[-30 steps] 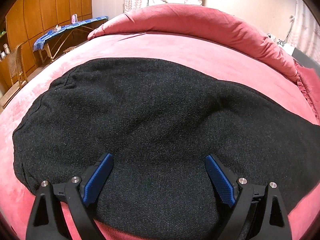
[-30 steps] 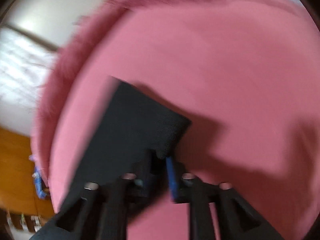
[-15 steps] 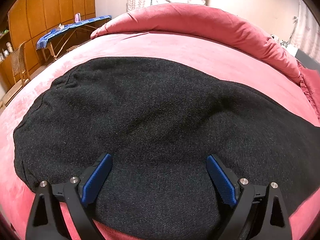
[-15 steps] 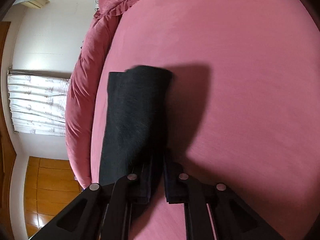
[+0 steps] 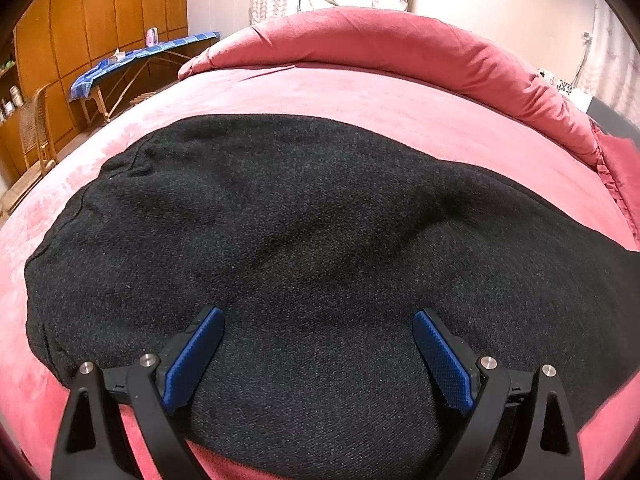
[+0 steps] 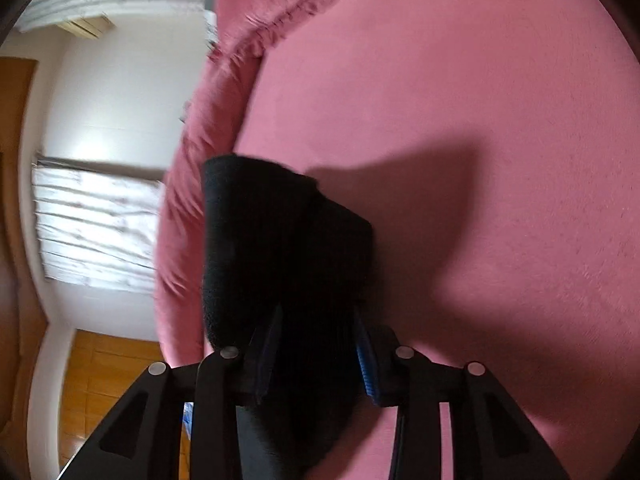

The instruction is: Fold large clothes

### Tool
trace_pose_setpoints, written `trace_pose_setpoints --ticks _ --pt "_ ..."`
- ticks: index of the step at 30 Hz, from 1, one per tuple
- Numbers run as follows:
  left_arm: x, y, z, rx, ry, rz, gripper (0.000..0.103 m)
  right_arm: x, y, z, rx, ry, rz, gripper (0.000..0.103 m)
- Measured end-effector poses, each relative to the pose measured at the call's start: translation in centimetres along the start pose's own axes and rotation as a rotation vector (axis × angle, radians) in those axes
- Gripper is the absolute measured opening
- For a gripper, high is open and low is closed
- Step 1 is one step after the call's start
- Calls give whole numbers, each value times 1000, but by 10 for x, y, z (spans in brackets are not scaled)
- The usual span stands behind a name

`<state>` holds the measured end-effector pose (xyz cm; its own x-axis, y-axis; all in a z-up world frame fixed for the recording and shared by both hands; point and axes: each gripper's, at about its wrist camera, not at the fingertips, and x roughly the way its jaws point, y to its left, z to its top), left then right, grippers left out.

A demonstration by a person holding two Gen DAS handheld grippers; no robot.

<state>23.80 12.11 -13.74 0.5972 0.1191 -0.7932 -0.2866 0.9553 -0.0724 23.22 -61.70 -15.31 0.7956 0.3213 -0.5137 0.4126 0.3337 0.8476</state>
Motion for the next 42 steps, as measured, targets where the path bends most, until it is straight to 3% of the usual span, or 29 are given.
trace_pose_setpoints --ticks 2,4,6,9,11,13,14,16,17,19,22,25,28,29,30,31,33,38,39,40,42 --pt "1 0 1 1 5 0 96 9 -8 3 58 17 25 33" --pt "1 0 2 1 12 -2 96 21 0 9 78 -1 36 15" --pt "2 1 3 3 19 -4 96 4 2 6 49 -26 41 11" --pt "4 2 7 6 21 -9 97 -35 64 -3 -211 -155 46 9" --pt "5 3 8 8 16 -11 97 -67 102 -19 -421 -262 -15 3" --pt "6 3 8 9 8 -11 97 -86 101 -20 -427 -312 -51 3" --pt "7 3 7 10 4 -9 97 -87 83 -11 -368 -299 -140 4" --pt "6 3 5 8 0 -9 97 -76 50 0 -265 -207 -242 9" --pt "7 3 5 8 -1 -10 97 -72 35 0 -211 -159 -248 13" --pt "7 3 5 8 -3 -7 97 -60 10 -4 -128 -75 -188 38" --pt "7 1 4 5 5 -1 97 -40 -3 -13 -28 -69 -62 53" --pt "2 -1 1 0 11 -6 97 -8 3 -9 -14 -79 3 56" --pt "-4 0 -1 5 10 -34 97 15 29 5 -60 -103 -74 58" --pt "-6 0 -1 9 13 -41 97 10 27 -2 -83 -103 -93 57" --pt "-7 1 -1 18 21 -49 97 22 39 0 -131 -97 -148 32" --pt "-9 2 0 23 25 -55 95 6 26 -8 -141 -80 -176 12" --pt "-13 9 3 16 53 -93 90 -5 32 -8 -143 -54 -173 11" --pt "-19 29 6 -50 100 -203 88 -78 98 -14 -232 -159 30 9" --pt "-19 29 5 -42 103 -206 88 -91 104 -19 -273 -188 27 9" --pt "-18 29 4 -31 103 -206 88 -95 100 -21 -287 -198 9 9" --pt "-17 24 0 4 101 -185 88 -86 55 -16 -158 -164 -40 9"
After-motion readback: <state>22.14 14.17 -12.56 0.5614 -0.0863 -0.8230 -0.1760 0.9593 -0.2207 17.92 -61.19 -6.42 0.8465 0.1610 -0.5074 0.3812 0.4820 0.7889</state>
